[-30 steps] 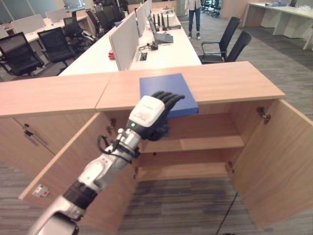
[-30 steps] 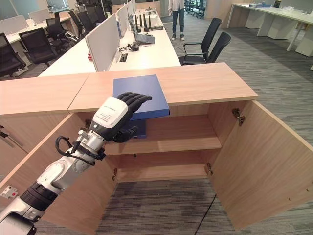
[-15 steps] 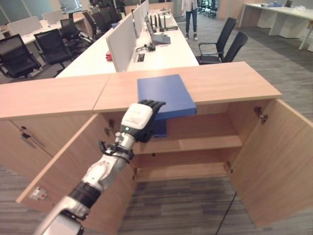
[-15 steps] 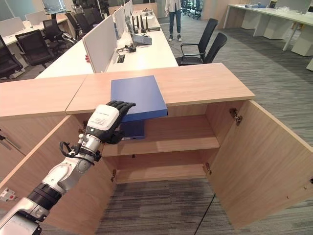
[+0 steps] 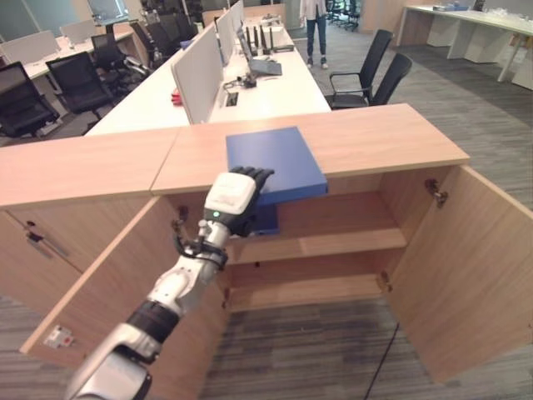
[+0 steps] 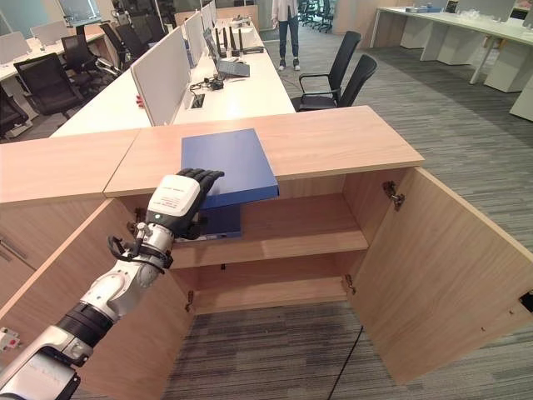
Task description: Put the empty folder in the office cabinet
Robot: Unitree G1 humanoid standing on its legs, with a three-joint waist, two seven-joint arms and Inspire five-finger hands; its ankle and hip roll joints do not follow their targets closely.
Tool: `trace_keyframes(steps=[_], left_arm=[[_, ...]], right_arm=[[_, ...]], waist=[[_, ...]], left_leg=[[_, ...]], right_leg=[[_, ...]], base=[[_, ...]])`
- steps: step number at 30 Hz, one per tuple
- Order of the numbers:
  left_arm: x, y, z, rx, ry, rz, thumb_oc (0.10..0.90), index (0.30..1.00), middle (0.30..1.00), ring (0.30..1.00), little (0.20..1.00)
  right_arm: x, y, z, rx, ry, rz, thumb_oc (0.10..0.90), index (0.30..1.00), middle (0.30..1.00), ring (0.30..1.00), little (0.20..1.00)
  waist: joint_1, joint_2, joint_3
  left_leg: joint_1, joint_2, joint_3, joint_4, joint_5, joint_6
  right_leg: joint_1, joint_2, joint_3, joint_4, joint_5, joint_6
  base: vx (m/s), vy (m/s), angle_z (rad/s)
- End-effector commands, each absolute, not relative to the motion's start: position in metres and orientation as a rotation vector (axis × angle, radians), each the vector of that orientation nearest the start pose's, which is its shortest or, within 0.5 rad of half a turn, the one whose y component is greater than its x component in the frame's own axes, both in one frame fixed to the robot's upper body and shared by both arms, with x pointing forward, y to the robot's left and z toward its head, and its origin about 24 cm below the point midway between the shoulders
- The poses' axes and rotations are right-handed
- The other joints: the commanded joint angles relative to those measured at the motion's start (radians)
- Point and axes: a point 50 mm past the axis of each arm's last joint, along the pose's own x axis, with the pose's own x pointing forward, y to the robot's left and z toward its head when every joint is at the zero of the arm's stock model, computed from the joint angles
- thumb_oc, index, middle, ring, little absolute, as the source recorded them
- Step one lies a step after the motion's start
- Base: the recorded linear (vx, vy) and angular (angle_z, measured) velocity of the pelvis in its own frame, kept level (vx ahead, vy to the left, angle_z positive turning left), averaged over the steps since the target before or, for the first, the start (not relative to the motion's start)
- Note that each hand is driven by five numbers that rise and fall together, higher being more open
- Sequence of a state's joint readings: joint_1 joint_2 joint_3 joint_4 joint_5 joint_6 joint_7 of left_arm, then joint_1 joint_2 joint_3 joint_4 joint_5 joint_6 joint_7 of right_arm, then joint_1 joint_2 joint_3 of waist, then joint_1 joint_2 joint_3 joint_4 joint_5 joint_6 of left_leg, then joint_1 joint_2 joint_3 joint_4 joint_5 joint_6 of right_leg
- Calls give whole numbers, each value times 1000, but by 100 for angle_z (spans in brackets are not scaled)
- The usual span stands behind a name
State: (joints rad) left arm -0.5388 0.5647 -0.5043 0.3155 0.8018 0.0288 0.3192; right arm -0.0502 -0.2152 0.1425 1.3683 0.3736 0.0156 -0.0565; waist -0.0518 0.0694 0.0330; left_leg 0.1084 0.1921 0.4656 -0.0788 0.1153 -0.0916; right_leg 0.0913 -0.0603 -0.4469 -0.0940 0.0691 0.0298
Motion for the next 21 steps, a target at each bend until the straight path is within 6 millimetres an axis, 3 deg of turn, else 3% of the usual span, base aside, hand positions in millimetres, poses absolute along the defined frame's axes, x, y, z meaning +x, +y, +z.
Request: trace_keyframes(steps=[1,21], left_arm=[[364,153,196,1501,-695,218,800,900,900,900,900],[379,167,188,1634,-573,252,800,900,900,900,900]], right_arm=[[99,-223,-164,-18,1260,-274,800,900,900,900,900],[98,-217,-166,-7,1256,-254,800,900,900,900,900]], waist=[[-3,-40,-5],[-17,-40,-3]], left_leg=[[23,20,-12,-9,-63,-60],[34,13,-4,-9,-71,-55]], right_leg=[[58,-26,-6,7,-86,79],[61,-29,2,7,-87,82]], base=[[0,0,0],[4,3,-3]])
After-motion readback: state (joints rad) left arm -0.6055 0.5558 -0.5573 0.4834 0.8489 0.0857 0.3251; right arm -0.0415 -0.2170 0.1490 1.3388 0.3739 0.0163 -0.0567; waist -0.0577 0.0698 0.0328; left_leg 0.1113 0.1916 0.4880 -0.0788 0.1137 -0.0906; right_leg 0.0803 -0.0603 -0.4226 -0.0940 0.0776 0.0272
